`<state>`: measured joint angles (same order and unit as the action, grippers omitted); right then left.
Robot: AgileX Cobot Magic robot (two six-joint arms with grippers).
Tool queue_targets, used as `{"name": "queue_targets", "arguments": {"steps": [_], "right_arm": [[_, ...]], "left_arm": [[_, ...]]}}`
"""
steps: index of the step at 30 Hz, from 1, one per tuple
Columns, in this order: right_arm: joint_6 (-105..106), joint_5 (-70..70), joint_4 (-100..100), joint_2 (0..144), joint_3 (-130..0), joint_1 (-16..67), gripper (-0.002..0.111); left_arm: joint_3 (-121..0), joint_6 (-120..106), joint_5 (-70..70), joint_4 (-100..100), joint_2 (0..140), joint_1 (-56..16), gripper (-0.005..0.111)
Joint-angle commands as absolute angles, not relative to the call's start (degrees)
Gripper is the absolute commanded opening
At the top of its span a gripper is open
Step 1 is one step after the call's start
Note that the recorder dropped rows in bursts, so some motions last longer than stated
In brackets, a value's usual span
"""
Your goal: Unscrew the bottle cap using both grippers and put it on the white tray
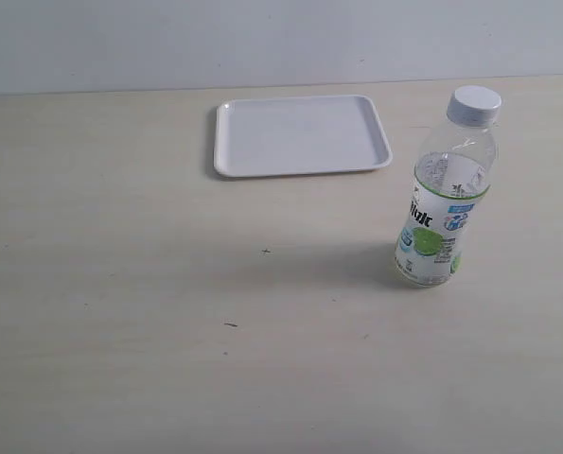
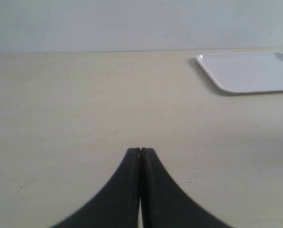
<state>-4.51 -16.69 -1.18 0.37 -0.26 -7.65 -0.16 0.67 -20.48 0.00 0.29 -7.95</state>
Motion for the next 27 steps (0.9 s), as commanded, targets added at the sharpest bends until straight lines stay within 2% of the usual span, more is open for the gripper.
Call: {"name": "queue_targets", "arguments": {"steps": [1,12,14,16,18,22,24,27], "right_arm": [[-4.3,-9.29,-1.54,0.0,0.0,-7.96,0.0],[-5.69,31.9,-0.36,0.0,0.0,-7.96,0.0],[-9.37,35.14,0.67,0.0,0.0,-7.96,0.0],[-11.2,30.84,2.98,2.99,0.0,-7.96,0.0],[-11.2,26.03,2.88,9.71,-0.46,-7.96,0.0],[-18.85,26.99,-10.97,28.58,-0.46,-7.96,0.0],[-24.61,33.38,-24.0,40.91,-0.46,-7.96,0.0],[-25.77,40.66,-30.92,54.15,-0.46,-7.96,0.0]], "left_arm": [[0.0,0.61,-20.11,-0.63,0.0,-7.75,0.0],[0.0,0.61,-20.11,-0.63,0.0,-7.75,0.0],[0.0,0.61,-20.11,-0.63,0.0,-7.75,0.0],[0.0,0.61,-20.11,-0.63,0.0,-7.75,0.0],[0.0,0.61,-20.11,-0.63,0.0,-7.75,0.0],[0.0,0.61,-20.11,-0.63,0.0,-7.75,0.0],[0.0,0.61,-20.11,-0.63,0.0,-7.75,0.0],[0.0,0.61,-20.11,-0.63,0.0,-7.75,0.0]]}}
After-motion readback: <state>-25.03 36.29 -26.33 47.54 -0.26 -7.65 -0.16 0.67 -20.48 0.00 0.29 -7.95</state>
